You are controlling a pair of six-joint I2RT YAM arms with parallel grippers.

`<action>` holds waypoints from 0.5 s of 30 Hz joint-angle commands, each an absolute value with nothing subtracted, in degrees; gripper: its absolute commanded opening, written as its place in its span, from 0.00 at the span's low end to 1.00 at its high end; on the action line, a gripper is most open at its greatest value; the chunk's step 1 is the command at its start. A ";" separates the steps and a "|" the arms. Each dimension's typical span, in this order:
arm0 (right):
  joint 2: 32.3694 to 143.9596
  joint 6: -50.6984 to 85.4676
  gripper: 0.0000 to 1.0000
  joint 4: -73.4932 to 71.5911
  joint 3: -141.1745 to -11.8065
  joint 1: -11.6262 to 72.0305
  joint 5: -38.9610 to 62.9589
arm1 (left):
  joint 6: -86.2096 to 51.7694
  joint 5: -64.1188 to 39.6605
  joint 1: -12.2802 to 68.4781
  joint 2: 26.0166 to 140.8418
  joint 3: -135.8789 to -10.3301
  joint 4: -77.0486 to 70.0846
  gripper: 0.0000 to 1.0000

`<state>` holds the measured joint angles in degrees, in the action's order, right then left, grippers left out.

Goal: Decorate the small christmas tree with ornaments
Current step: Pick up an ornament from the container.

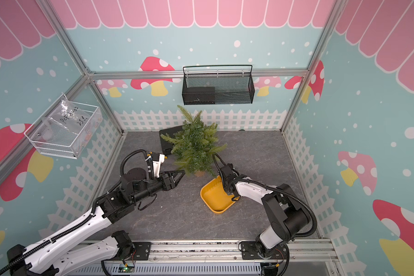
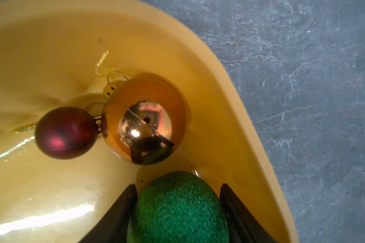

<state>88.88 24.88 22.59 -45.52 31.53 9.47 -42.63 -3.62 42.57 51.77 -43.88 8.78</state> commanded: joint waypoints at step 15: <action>58.14 25.30 0.55 24.47 -56.23 31.59 24.37 | -38.48 -8.86 43.95 58.97 -53.68 9.39 0.61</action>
<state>59.35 24.93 24.05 -54.19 31.51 20.86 -39.97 -6.55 42.89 57.84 -51.05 9.56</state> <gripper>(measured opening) 0.602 0.612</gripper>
